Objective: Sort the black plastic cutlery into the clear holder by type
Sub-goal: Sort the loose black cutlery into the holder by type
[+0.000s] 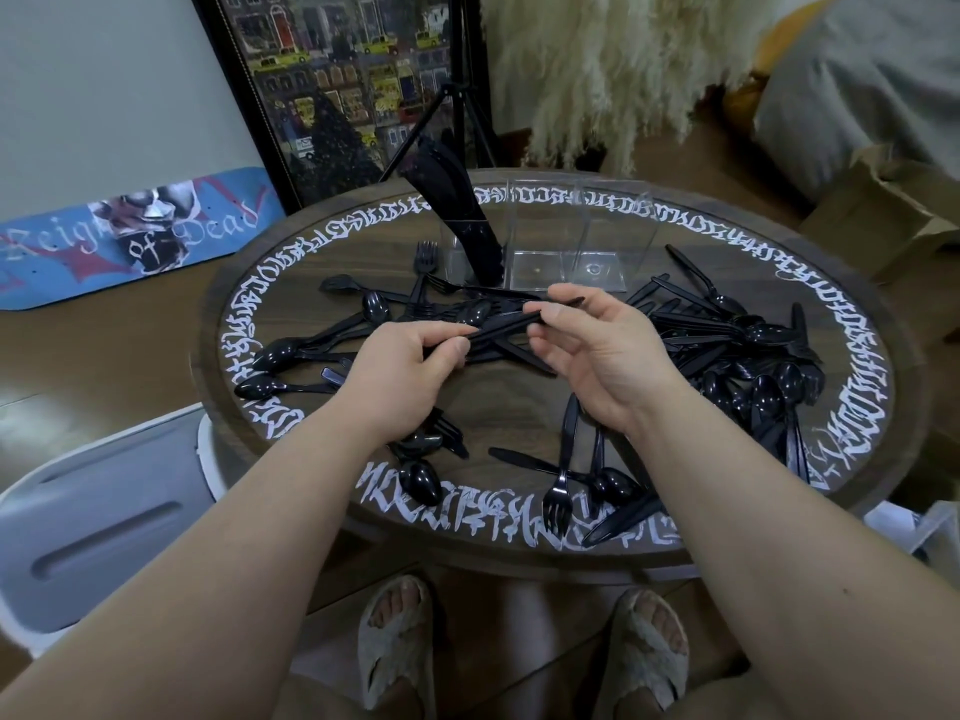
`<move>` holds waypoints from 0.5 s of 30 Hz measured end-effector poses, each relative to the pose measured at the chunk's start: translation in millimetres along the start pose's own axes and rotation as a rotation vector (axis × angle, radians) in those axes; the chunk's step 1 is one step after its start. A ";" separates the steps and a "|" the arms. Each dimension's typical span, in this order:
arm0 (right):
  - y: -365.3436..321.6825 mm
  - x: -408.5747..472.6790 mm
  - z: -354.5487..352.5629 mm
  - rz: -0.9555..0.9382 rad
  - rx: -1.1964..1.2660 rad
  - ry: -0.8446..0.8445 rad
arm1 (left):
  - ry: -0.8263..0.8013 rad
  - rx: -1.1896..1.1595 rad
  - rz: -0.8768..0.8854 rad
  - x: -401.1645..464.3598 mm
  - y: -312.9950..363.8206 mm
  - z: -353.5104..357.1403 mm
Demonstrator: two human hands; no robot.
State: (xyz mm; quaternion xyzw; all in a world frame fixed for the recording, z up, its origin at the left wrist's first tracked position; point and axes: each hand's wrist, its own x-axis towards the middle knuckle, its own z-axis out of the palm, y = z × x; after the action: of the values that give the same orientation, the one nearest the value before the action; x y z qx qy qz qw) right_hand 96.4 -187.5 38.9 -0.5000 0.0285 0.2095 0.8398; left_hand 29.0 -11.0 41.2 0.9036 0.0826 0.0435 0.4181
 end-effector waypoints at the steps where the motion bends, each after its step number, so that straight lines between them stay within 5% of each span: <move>1: -1.8 -1.1 1.4 0.012 0.039 -0.021 | 0.005 -0.021 -0.002 0.4 1.3 -0.6; 8: -19.7 1.3 23.5 -0.085 -0.084 -0.024 | 0.002 -0.043 0.063 13.5 14.6 -5.8; 12: -61.0 22.1 33.0 -0.289 -0.335 0.034 | 0.154 0.294 0.139 50.7 10.5 -25.8; 15: -91.2 42.0 43.1 -0.525 -0.584 0.074 | 0.125 0.498 0.223 77.9 1.8 -34.7</move>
State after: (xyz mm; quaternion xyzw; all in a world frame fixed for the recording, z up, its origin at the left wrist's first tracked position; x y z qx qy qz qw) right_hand 162.4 -174.7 125.1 -0.7155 -0.1309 -0.0310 0.6856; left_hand 100.6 28.3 65.7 0.9776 0.0164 0.1230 0.1697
